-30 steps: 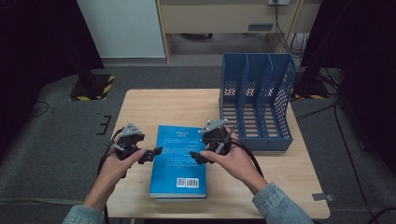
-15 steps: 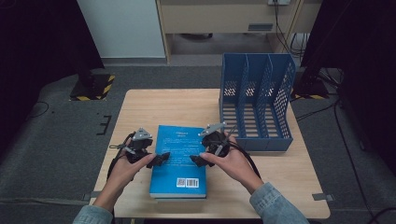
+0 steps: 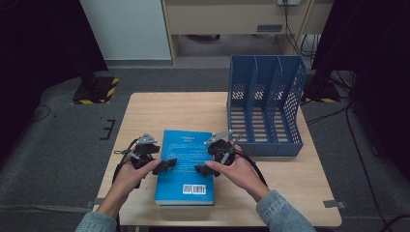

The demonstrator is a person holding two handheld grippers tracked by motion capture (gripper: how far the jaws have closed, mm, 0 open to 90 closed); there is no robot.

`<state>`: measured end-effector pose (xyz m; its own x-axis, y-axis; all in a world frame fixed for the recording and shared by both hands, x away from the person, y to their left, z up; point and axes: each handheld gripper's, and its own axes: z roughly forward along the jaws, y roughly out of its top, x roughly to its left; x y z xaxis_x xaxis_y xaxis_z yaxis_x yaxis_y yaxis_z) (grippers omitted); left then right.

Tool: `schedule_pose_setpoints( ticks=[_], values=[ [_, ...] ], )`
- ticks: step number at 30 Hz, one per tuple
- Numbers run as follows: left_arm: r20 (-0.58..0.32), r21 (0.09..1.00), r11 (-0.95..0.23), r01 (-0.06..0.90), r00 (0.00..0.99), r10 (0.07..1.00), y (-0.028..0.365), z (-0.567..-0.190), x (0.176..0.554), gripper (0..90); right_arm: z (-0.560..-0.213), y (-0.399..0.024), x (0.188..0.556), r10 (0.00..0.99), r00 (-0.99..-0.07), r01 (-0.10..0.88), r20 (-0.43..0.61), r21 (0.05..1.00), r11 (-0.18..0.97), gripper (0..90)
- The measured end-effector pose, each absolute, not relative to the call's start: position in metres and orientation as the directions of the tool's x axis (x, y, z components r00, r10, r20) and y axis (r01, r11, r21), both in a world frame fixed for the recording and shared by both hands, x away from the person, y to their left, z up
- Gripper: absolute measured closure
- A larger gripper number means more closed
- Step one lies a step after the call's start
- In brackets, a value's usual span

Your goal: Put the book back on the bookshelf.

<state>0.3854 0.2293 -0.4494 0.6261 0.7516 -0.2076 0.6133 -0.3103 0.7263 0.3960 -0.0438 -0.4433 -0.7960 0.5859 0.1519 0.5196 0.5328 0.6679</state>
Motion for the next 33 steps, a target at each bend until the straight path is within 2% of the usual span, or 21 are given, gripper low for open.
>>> schedule_pose_setpoints(
  ticks=[8, 19, 27, 33],
  values=[
    [-0.207, 0.710, -0.335, 0.620, 0.638, 0.742, 0.221, -0.448, 0.388, 3.2, -0.447, -0.050, 0.394, 0.587, -0.786, 0.545, 0.195, 0.667, 0.508, 1.2],
    [-0.231, 0.703, -0.334, 0.627, 0.646, 0.728, 0.221, -0.452, 0.395, 0.0, -0.464, -0.060, 0.406, 0.546, -0.741, 0.647, 0.390, 0.633, 0.426, 0.1],
    [-0.252, 0.680, -0.353, 0.643, 0.657, 0.710, 0.222, -0.451, 0.403, 0.0, -0.467, -0.063, 0.411, 0.522, -0.750, 0.643, 0.407, 0.636, 0.427, 0.1],
    [-0.276, 0.687, -0.319, 0.653, 0.640, 0.717, 0.223, -0.454, 0.404, 0.0, -0.470, -0.065, 0.414, 0.512, -0.741, 0.656, 0.434, 0.630, 0.416, 0.1]
  ],
)
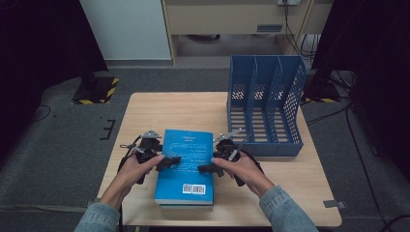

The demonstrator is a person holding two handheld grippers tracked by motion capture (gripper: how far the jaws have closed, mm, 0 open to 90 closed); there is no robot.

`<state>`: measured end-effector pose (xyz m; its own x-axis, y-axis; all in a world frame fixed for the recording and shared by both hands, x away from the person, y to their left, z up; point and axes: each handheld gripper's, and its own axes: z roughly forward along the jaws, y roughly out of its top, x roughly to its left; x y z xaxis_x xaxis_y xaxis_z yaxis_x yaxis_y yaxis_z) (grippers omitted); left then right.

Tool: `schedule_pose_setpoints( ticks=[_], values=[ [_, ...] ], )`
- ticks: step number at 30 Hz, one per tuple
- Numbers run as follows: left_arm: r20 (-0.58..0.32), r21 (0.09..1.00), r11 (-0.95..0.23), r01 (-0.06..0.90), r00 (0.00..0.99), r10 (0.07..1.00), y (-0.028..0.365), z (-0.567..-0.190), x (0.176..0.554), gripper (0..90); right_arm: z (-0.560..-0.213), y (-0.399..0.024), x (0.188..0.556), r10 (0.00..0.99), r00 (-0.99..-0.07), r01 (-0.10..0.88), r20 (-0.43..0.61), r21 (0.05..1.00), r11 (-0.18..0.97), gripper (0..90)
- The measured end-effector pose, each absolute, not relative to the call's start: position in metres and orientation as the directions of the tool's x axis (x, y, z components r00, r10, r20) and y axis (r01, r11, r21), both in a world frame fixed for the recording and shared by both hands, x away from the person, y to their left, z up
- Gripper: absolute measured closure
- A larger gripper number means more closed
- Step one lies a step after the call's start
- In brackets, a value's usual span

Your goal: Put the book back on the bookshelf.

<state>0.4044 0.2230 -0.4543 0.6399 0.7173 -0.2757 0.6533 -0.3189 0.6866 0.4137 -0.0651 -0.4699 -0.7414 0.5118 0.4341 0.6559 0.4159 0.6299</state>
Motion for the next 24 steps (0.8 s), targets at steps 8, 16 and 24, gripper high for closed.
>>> schedule_pose_setpoints(
  ticks=[8, 16, 24],
  values=[
    [-0.277, 0.689, -0.321, 0.650, 0.645, 0.712, 0.224, -0.455, 0.405, 0.0, -0.479, -0.068, 0.417, 0.470, -0.732, 0.671, 0.494, 0.640, 0.374, 0.2],
    [-0.257, 0.667, -0.354, 0.655, 0.649, 0.716, 0.222, -0.450, 0.407, 0.2, -0.484, -0.067, 0.419, 0.451, -0.724, 0.681, 0.522, 0.644, 0.348, 0.2],
    [-0.239, 0.680, -0.330, 0.655, 0.623, 0.744, 0.232, -0.440, 0.407, 20.9, -0.470, -0.066, 0.420, 0.472, -0.743, 0.658, 0.475, 0.651, 0.380, 7.1]
  ],
)
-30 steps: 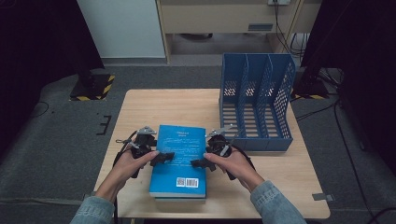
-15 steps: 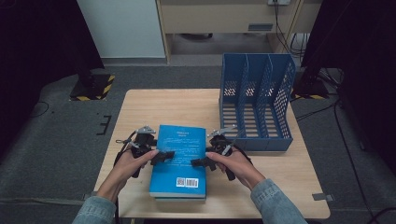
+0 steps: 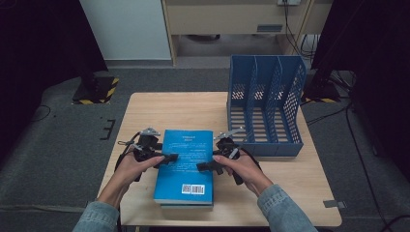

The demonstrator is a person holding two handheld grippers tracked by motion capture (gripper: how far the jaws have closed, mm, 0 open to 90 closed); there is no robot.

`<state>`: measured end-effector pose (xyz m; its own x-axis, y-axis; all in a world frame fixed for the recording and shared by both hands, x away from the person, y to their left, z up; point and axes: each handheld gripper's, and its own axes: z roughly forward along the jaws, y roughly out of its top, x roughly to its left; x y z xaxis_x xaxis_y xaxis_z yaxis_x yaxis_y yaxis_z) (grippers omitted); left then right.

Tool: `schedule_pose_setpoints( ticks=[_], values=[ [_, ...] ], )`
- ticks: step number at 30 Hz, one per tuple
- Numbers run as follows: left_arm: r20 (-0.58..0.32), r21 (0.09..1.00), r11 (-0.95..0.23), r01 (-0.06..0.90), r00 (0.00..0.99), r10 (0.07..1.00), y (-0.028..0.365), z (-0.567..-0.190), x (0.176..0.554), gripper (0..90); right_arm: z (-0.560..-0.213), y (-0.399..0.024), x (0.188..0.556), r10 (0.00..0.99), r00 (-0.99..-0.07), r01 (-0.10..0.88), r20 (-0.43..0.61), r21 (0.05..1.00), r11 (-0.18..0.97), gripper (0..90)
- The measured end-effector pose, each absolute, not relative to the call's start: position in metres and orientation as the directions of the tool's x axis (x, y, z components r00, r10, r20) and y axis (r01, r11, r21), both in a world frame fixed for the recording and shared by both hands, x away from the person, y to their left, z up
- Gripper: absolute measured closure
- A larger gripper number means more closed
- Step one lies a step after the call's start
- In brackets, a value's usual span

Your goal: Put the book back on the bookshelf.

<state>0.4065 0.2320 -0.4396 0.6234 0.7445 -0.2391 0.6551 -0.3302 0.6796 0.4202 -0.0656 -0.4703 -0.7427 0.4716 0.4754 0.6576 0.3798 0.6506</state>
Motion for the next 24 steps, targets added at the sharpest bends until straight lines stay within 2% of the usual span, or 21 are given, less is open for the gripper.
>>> schedule_pose_setpoints(
  ticks=[1, 4, 9, 14, 24],
  values=[
    [-0.251, 0.687, -0.309, 0.658, 0.613, 0.749, 0.235, -0.440, 0.406, 27.1, -0.468, -0.066, 0.420, 0.475, -0.744, 0.654, 0.470, 0.657, 0.375, 9.1],
    [-0.277, 0.695, -0.277, 0.663, 0.603, 0.748, 0.243, -0.439, 0.407, 38.1, -0.458, -0.066, 0.420, 0.483, -0.758, 0.631, 0.438, 0.678, 0.376, 12.5],
    [-0.295, 0.691, -0.259, 0.675, 0.591, 0.751, 0.249, -0.432, 0.408, 51.0, -0.451, -0.062, 0.421, 0.486, -0.770, 0.616, 0.412, 0.678, 0.401, 13.9],
    [-0.295, 0.688, -0.254, 0.680, 0.582, 0.758, 0.251, -0.427, 0.406, 58.4, -0.439, -0.057, 0.426, 0.483, -0.783, 0.596, 0.391, 0.693, 0.405, 18.3],
    [-0.290, 0.682, -0.255, 0.685, 0.574, 0.766, 0.256, -0.411, 0.407, 67.0, -0.418, -0.054, 0.431, 0.494, -0.795, 0.569, 0.351, 0.713, 0.410, 27.3]
  ],
)
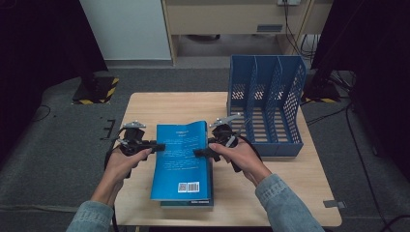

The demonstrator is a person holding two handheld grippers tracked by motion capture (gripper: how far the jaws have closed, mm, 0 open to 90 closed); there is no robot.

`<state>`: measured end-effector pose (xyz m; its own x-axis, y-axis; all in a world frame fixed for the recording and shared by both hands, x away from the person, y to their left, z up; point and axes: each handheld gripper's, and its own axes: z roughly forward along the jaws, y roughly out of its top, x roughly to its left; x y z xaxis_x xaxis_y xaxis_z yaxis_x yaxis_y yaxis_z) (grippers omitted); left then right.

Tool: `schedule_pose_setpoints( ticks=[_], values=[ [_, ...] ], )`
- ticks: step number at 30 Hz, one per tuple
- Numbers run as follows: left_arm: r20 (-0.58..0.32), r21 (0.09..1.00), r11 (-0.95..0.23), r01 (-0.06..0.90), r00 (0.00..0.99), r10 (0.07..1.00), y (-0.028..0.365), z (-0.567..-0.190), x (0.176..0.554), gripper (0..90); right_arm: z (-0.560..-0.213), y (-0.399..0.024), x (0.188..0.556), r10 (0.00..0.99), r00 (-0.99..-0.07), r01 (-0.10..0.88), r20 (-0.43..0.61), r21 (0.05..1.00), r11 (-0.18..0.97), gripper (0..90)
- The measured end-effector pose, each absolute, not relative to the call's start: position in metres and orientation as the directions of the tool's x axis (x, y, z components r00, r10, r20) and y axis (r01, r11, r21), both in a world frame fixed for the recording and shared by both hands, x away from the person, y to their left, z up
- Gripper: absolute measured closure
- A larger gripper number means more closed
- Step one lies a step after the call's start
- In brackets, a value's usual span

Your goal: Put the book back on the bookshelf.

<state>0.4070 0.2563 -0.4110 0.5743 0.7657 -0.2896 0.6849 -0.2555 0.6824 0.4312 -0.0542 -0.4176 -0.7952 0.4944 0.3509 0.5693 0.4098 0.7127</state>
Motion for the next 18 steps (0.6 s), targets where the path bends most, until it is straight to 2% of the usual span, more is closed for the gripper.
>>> schedule_pose_setpoints(
  ticks=[6, 18],
  values=[
    [-0.270, 0.698, -0.240, 0.674, 0.558, 0.785, 0.258, -0.403, 0.406, 70.1, -0.413, -0.052, 0.438, 0.502, -0.795, 0.565, 0.340, 0.717, 0.409, 30.9],
    [-0.217, 0.727, -0.276, 0.629, 0.592, 0.777, 0.256, -0.376, 0.406, 74.0, -0.390, -0.048, 0.444, 0.492, -0.812, 0.532, 0.315, 0.745, 0.401, 37.9]
  ],
)
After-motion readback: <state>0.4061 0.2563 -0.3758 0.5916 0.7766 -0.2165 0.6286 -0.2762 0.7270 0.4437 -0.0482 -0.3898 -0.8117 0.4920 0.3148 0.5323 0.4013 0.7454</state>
